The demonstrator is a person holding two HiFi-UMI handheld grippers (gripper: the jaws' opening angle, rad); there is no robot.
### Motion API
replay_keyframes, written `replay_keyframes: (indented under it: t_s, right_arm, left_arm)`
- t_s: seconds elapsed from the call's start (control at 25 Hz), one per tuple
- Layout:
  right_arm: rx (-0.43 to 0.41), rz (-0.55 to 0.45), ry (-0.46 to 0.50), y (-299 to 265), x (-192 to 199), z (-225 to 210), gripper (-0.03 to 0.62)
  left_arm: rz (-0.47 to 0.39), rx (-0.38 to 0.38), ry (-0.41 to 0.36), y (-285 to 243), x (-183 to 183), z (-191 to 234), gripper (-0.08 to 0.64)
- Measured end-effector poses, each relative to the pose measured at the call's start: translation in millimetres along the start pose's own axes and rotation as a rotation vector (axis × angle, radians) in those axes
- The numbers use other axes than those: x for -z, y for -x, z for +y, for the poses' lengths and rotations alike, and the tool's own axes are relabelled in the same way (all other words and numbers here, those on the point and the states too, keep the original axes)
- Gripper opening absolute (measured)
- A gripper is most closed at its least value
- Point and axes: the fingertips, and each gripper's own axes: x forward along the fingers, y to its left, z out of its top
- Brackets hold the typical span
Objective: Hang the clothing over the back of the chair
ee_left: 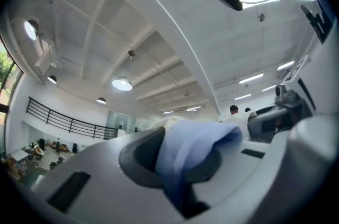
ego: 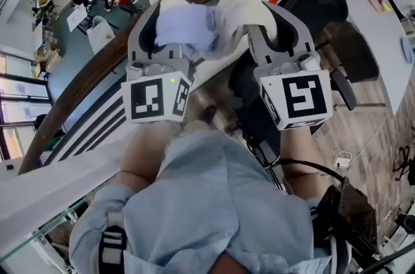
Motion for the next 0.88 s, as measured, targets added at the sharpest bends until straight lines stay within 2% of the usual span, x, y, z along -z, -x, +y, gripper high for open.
replay_keyframes:
  t_s: [0.4,0.6,0.72,0.88]
  right_arm:
    - [0.259,-0.011,0.029,-11.6,-48.1,-117.9,0.069]
    - [0.454,-0.033,0.025,24.8,-62.5,-177.0,0.069]
    - [0.566,-0.023,0.017,56.0,-53.8,-207.5,0.071]
    - [0.659,0.032,-0.035,87.1,-3.9,-231.2,0.072]
  left_arm:
    - [-0.134,0.275,0.066,-131.1,-51.0,-54.1,0.041]
    - [-0.182,0.410,0.115,-175.5,-72.9,-88.7,0.041]
    - [-0.184,0.473,0.139,-194.5,-72.9,-111.1,0.041]
    - [-0.153,0.491,0.104,-210.8,-42.1,-130.8,0.041]
